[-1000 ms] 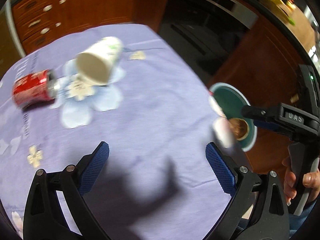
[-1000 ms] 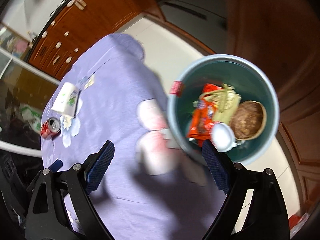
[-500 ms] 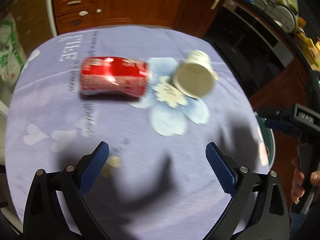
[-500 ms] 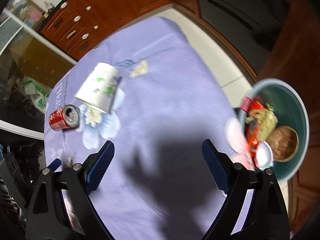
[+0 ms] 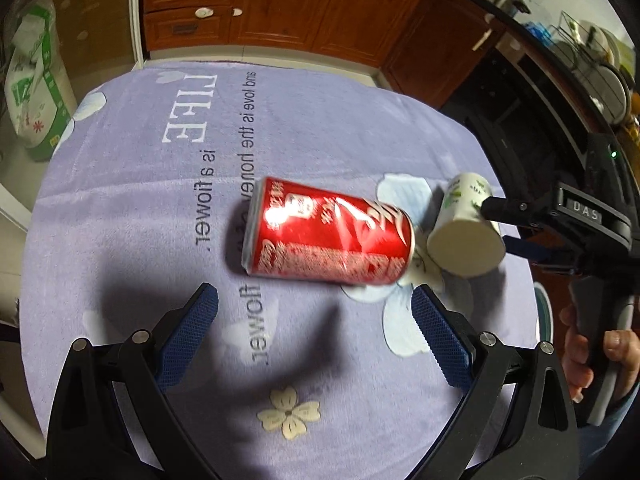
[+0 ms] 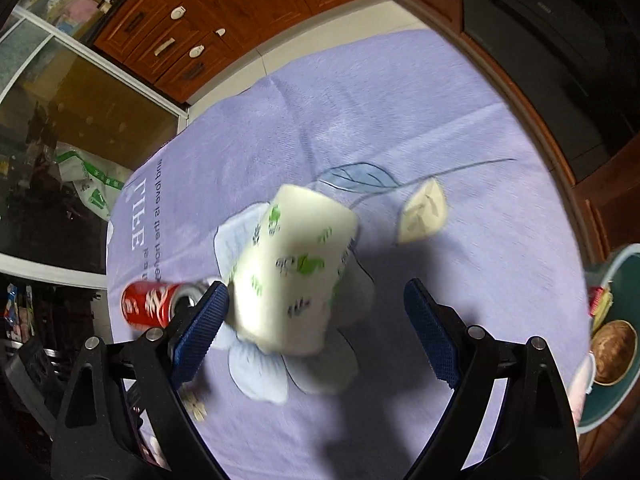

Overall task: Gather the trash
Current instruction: 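Grasp the white green-patterned paper cup with the right tool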

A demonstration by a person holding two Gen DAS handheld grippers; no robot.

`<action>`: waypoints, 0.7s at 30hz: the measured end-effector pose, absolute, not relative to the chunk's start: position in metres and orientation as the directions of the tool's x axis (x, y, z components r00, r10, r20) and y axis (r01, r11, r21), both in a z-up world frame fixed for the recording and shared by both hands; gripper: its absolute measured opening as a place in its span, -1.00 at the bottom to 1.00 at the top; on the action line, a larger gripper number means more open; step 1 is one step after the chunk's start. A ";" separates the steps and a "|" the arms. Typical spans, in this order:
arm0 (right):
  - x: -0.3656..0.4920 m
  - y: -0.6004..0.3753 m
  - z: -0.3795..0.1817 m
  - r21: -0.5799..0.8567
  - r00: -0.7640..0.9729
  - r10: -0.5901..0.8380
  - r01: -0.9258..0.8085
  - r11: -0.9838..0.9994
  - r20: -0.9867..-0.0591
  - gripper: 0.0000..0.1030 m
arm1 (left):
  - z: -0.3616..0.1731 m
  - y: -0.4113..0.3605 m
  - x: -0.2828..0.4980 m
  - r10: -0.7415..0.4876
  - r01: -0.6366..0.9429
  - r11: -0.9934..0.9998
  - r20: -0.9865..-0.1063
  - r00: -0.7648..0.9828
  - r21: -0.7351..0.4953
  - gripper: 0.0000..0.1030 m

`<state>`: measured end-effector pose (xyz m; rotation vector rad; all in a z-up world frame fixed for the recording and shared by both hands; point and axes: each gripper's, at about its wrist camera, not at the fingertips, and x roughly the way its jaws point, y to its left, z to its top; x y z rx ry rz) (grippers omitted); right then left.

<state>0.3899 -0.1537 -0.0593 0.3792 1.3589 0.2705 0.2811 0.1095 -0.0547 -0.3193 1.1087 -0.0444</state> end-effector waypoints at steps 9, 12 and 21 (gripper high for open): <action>0.394 -0.128 -0.063 0.435 0.215 0.441 -0.079 0.897 -0.871 0.21 | -0.056 0.120 0.299 -0.225 -0.224 0.908 -0.864 0.451 -0.354 0.89; 0.386 -0.130 -0.061 0.437 0.213 0.449 -0.102 0.894 -0.868 0.19 | -0.057 0.124 0.307 -0.219 -0.270 0.891 -0.867 0.447 -0.364 0.89; 0.367 -0.147 -0.057 0.474 0.196 0.487 -0.112 0.873 -0.851 0.09 | -0.043 0.132 0.340 -0.100 -0.140 0.971 -0.866 0.490 -0.191 0.87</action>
